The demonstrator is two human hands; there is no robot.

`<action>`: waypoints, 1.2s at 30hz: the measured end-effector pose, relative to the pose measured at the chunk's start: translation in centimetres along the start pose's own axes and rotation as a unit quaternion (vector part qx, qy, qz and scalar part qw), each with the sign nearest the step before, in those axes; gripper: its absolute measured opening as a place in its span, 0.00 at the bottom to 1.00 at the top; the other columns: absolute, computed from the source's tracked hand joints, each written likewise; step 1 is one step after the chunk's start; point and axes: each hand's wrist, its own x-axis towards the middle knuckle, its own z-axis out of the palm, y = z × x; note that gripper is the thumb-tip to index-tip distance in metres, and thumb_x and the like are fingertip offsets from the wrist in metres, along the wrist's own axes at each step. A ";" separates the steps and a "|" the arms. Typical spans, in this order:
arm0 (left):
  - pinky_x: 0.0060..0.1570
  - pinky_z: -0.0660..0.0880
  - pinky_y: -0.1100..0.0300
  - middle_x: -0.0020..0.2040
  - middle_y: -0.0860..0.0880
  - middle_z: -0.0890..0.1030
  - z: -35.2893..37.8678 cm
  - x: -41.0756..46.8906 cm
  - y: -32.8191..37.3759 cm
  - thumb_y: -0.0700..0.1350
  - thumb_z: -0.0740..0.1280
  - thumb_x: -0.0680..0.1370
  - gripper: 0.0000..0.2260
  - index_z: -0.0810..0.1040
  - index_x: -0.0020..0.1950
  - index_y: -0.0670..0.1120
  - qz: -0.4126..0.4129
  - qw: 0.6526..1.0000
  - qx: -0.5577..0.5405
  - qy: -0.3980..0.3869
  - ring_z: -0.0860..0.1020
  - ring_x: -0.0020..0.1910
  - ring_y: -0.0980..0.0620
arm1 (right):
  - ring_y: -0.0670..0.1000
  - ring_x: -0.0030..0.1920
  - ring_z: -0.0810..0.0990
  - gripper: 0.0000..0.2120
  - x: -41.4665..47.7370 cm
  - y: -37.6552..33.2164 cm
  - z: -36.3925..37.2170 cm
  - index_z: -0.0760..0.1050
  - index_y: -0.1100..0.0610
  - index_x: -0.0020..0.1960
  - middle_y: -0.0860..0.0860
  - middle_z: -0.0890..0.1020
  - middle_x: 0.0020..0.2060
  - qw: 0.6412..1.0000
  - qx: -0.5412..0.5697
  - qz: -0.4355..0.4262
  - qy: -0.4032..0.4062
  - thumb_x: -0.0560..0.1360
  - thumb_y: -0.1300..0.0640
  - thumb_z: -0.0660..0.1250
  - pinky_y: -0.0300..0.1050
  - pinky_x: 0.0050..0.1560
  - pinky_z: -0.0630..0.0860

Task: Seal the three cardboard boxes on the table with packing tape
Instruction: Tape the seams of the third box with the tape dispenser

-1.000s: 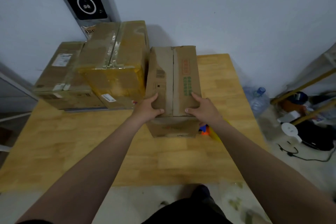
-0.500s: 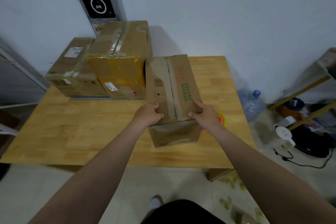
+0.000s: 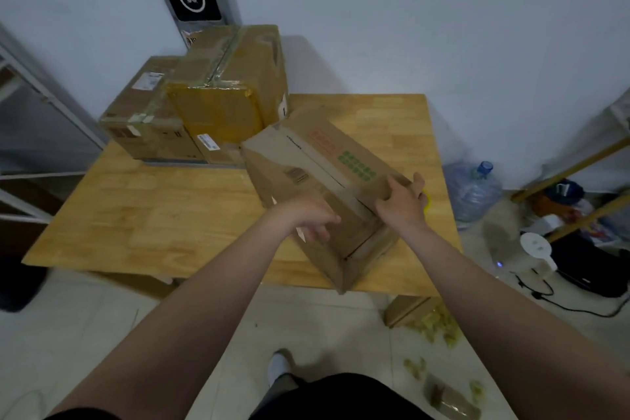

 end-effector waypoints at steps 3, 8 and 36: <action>0.50 0.80 0.55 0.53 0.53 0.86 -1.0 2.0 -0.6 0.48 0.67 0.82 0.09 0.86 0.57 0.49 0.091 0.985 -0.009 0.144 0.84 0.52 0.48 | 0.66 0.79 0.44 0.39 -0.1 -1.1 0.4 0.58 0.47 0.79 0.57 0.44 0.81 0.999 -0.013 0.001 -0.052 0.73 0.38 0.66 0.62 0.77 0.53; 0.65 0.75 0.50 0.69 0.48 0.77 -5.6 5.9 -3.2 0.51 0.68 0.81 0.20 0.75 0.73 0.50 0.095 0.961 0.096 0.241 0.75 0.67 0.46 | 0.66 0.80 0.45 0.52 -1.5 -5.1 1.2 0.42 0.49 0.82 0.59 0.34 0.79 0.982 -0.111 0.068 -0.138 0.72 0.28 0.65 0.66 0.77 0.49; 0.71 0.61 0.37 0.80 0.44 0.52 -14.2 5.5 -17.5 0.77 0.62 0.71 0.44 0.58 0.81 0.57 -0.077 0.963 0.196 0.168 0.54 0.75 0.26 | 0.70 0.75 0.48 0.56 2.3 -13.3 5.7 0.52 0.40 0.80 0.49 0.43 0.79 0.995 -0.063 0.077 0.001 0.61 0.37 0.81 0.65 0.70 0.64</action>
